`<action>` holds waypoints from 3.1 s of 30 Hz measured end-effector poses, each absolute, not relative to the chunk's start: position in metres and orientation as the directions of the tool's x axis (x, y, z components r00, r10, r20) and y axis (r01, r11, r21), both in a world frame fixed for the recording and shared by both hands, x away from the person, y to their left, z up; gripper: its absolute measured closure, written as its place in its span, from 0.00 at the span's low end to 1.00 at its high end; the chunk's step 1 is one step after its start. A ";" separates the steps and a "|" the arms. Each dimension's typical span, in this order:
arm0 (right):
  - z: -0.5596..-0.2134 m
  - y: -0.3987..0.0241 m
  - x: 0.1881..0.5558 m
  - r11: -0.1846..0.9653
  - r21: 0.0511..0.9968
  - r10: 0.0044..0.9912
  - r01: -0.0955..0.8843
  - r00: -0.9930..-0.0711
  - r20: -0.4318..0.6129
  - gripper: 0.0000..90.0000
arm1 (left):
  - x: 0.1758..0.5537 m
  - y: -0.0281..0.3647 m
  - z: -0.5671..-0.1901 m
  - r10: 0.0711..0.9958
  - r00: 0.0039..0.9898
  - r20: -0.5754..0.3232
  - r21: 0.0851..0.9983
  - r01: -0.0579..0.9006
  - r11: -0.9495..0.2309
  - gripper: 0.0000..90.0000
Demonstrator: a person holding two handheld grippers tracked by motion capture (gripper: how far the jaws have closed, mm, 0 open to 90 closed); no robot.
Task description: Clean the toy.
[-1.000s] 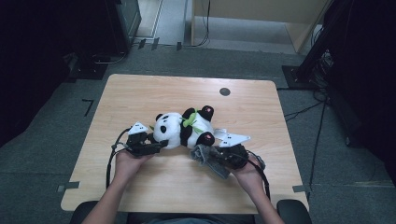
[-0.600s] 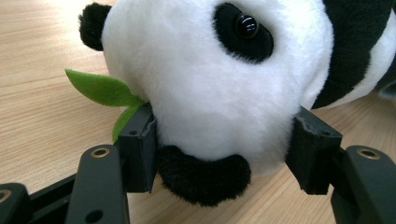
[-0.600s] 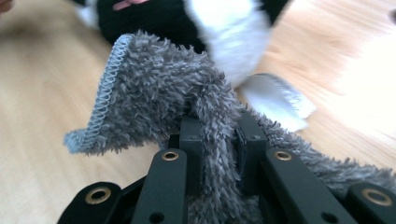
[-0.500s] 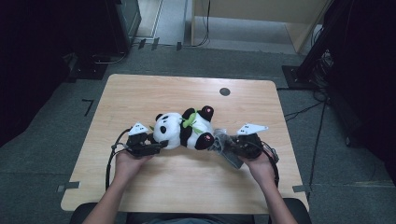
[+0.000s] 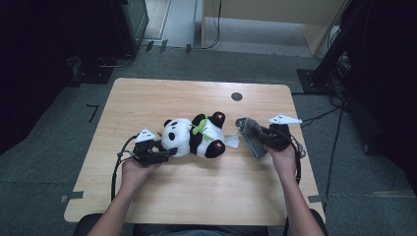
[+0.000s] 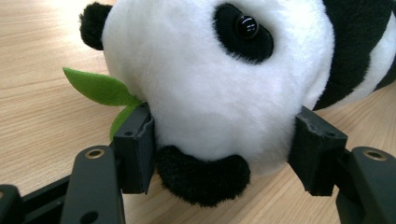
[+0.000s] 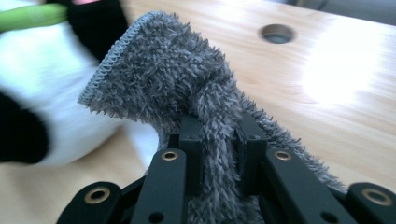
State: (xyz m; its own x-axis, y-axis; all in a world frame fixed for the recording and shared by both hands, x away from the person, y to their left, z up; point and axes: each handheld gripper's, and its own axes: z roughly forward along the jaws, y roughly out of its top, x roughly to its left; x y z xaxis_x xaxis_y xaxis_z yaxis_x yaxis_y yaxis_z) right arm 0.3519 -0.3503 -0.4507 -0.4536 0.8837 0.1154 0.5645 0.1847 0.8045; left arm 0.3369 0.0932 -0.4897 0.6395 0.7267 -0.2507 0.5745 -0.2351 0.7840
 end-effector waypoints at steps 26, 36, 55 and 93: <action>-0.483 -0.371 0.383 0.090 0.824 0.919 0.559 -0.365 0.147 0.45 | 0.340 0.095 -0.492 0.718 0.650 -0.250 0.790 0.566 -0.236 0.25; -0.473 -0.353 0.372 0.121 0.813 0.901 0.570 -0.406 0.151 0.29 | 0.340 0.094 -0.492 0.715 0.658 -0.236 0.796 0.553 -0.247 0.21; -0.443 -0.298 0.336 0.165 0.843 0.811 0.512 -0.557 0.179 0.28 | 0.341 0.094 -0.488 0.715 0.656 -0.240 0.779 0.570 -0.261 0.20; -0.478 -0.211 0.325 0.382 0.847 0.696 0.369 -0.718 -0.002 0.19 | 0.347 0.091 -0.487 0.721 0.622 -0.307 0.792 0.587 -0.169 0.20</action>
